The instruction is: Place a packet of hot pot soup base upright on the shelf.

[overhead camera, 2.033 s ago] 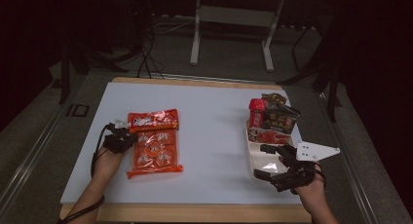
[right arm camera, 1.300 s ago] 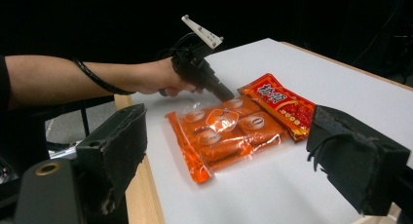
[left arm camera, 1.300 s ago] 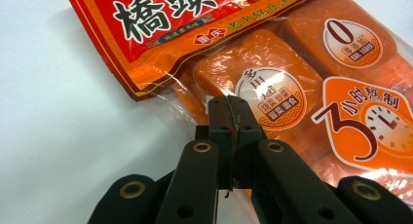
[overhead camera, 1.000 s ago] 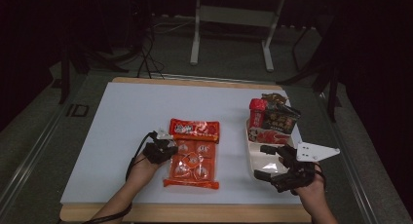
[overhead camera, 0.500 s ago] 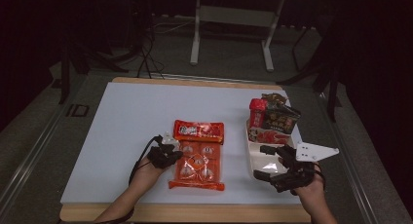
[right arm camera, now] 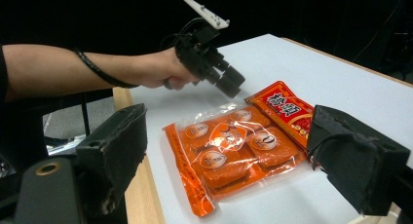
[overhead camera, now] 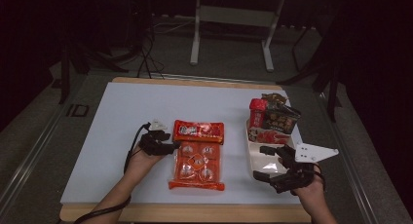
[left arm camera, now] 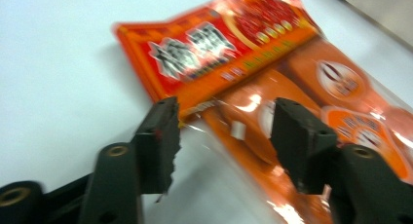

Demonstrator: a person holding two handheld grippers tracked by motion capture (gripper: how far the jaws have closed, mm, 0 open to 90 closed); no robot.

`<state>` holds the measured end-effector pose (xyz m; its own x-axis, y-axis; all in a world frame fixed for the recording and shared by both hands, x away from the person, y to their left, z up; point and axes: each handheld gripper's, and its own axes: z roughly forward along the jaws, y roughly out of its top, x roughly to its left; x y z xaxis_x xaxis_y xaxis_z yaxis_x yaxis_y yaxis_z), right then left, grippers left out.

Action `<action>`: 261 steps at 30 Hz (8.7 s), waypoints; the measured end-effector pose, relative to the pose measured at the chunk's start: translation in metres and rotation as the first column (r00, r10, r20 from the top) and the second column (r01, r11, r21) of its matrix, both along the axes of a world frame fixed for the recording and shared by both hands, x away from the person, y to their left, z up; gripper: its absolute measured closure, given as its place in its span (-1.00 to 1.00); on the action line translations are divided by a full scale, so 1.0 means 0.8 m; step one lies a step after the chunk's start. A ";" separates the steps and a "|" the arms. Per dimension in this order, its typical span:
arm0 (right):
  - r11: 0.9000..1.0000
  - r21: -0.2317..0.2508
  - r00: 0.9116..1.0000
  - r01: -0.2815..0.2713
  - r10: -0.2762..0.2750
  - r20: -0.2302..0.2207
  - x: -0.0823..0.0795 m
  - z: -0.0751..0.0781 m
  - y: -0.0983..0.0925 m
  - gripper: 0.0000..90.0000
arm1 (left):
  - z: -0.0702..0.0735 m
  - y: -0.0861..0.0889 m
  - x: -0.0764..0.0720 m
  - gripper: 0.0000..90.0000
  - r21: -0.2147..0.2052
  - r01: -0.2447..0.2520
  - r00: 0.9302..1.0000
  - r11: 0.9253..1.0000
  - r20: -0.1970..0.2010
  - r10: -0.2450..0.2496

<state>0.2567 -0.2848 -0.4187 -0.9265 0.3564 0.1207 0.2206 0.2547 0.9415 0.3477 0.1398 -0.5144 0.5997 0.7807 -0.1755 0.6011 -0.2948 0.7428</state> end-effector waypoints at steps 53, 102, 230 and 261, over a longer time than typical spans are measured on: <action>0.999 -0.033 1.000 0.011 -0.010 0.023 0.000 -0.003 0.003 -0.60 | -0.014 -0.036 0.063 0.98 0.077 0.025 0.998 0.997 -0.051 -0.021; 0.985 -0.066 0.982 0.162 -0.154 0.114 -0.005 0.011 0.003 -0.77 | 0.119 -0.030 -0.034 0.99 -0.043 0.156 0.971 0.987 0.192 -0.145; 0.965 0.005 0.951 0.263 -0.261 0.167 0.008 0.173 -0.034 1.00 | 0.121 -0.014 -0.142 -0.83 -0.260 0.354 0.860 0.898 0.468 -0.203; 0.909 -0.047 0.907 0.414 -0.408 0.101 0.018 0.125 -0.095 1.00 | 0.054 0.006 -0.152 -0.83 -0.280 0.266 0.910 0.922 0.388 -0.145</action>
<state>0.2707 -0.3611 -0.3188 -0.7021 0.7120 0.0092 0.2369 0.2214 0.9460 0.2261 0.1444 -0.4709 0.8095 0.5701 -0.1404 0.2332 -0.0927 0.9680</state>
